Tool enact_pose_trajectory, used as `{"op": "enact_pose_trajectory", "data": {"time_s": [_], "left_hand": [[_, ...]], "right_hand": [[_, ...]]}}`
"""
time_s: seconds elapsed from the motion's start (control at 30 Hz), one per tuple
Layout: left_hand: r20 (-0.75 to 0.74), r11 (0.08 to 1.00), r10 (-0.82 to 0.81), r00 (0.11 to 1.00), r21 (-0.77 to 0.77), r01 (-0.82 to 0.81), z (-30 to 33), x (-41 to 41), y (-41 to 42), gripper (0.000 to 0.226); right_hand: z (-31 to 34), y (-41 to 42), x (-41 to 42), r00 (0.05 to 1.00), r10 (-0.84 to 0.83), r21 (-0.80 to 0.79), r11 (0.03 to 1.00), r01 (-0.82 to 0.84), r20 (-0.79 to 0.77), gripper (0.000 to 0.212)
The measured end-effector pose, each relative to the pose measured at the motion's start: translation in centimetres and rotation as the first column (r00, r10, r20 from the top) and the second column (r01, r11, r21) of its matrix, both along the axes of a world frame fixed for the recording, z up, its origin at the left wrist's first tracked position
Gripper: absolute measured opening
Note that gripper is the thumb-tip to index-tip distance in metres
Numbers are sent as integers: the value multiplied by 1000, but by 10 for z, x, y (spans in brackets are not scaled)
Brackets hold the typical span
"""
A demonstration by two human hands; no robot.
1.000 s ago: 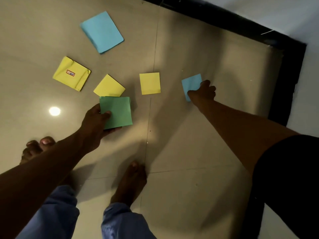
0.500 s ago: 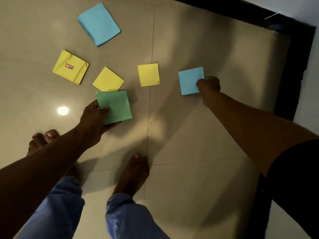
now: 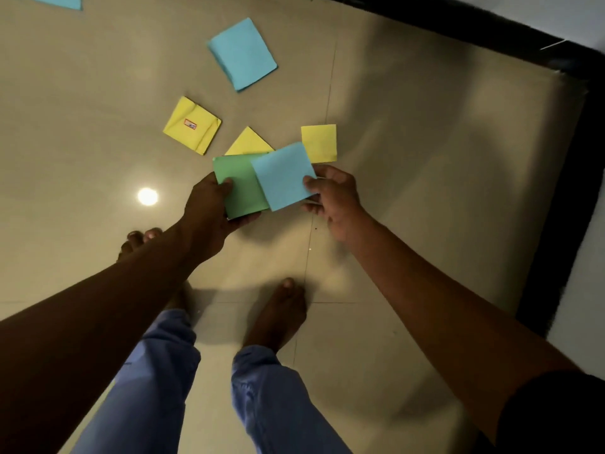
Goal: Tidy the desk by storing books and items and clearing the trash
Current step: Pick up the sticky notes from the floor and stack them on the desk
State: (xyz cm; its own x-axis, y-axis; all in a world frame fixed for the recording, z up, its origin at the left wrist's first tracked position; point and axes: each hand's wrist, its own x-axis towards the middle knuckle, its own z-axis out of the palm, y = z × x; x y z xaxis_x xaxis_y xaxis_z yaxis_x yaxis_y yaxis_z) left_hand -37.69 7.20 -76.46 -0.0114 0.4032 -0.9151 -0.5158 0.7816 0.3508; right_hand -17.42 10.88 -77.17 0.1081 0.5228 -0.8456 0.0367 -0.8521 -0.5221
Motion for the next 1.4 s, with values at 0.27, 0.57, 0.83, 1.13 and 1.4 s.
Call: {"op": "enact_pose_trajectory", "data": {"time_s": [0.27,0.57,0.83,1.13,1.4], "left_hand": [[-94,1000,0,996,7,1,18,-34,14,38],[-171,999,19,985,34,-13,9,-75,44,34],[-181,998,48,982,35,-42,-6,-125,62,35],[-191,997,71,979,-3,-73,-27,-170,45,37],[-195,991,124,973,-19,-130,-31,-178,30,36]], "right_hand": [[-9,-3,-96,966,166,37,984,-177,197,38],[-9,39,-136,760,479,129,803,-581,439,37],[-46,137,-132,393,459,80,565,-821,796,45],[-64,204,-150,-217,463,-148,-182,-972,859,76],[-65,208,-145,-349,349,-207,-384,-900,870,49]]}}
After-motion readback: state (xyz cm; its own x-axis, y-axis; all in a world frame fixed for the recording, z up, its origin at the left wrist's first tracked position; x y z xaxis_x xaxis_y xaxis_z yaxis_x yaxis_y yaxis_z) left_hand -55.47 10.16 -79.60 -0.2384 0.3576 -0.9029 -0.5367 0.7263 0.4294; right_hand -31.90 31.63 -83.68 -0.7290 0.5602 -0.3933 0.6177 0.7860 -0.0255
